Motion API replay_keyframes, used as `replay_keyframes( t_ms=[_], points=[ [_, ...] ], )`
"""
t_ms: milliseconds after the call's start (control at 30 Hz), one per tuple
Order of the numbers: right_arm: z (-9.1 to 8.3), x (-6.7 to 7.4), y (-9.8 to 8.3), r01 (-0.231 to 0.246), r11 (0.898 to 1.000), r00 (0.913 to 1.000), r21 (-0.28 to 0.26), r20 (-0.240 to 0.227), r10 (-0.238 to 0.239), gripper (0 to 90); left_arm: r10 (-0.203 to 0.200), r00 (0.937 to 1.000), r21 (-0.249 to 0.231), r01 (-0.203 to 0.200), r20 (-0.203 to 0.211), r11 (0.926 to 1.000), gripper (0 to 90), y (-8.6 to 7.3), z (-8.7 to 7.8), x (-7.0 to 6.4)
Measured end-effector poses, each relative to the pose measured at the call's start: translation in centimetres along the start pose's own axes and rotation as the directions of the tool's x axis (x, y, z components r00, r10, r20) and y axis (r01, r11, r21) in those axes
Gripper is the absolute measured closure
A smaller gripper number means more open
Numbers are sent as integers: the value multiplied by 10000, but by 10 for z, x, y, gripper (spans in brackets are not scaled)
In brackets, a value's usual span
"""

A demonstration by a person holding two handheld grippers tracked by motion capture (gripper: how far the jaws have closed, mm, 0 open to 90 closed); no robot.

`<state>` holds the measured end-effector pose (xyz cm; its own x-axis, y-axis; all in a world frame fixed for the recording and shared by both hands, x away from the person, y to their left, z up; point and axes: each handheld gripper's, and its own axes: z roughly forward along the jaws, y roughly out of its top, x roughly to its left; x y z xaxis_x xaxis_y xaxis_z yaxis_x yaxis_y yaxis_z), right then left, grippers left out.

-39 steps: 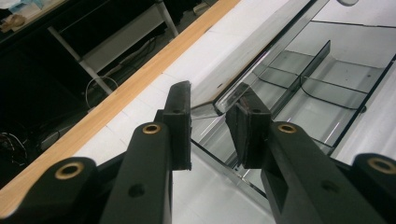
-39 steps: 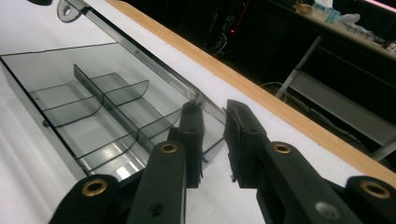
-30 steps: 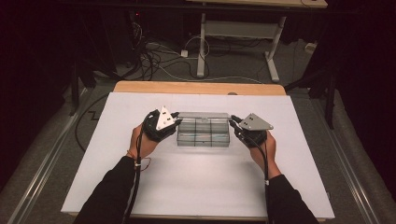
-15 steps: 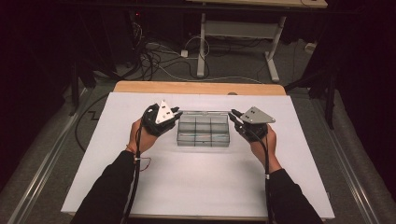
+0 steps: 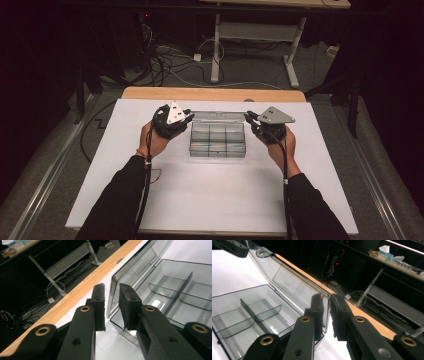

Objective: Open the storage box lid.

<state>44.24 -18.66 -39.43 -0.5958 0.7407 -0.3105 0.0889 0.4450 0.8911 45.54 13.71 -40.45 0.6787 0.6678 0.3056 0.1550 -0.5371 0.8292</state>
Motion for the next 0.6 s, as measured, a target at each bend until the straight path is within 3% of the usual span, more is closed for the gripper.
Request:
replay_keyframes(
  t_ms=[133, 333, 600],
  points=[
    [5, -4, 1, -157, 9999, 9999, -5, -22, 157, 808, -403, 9991, -80, 404, 107, 9992, 732, -1, 6, 5],
    [13, -10, 0, -485, 9988, 9986, -69, -192, 484, 805, -384, 9992, 33, 383, 149, 9993, 732, 1, 14, 8],
    [26, -17, -6, -1021, 9942, 9947, -342, -167, 1016, 805, -826, 9965, -137, 828, 153, 9965, 727, 2, 25, 13]
  ],
)
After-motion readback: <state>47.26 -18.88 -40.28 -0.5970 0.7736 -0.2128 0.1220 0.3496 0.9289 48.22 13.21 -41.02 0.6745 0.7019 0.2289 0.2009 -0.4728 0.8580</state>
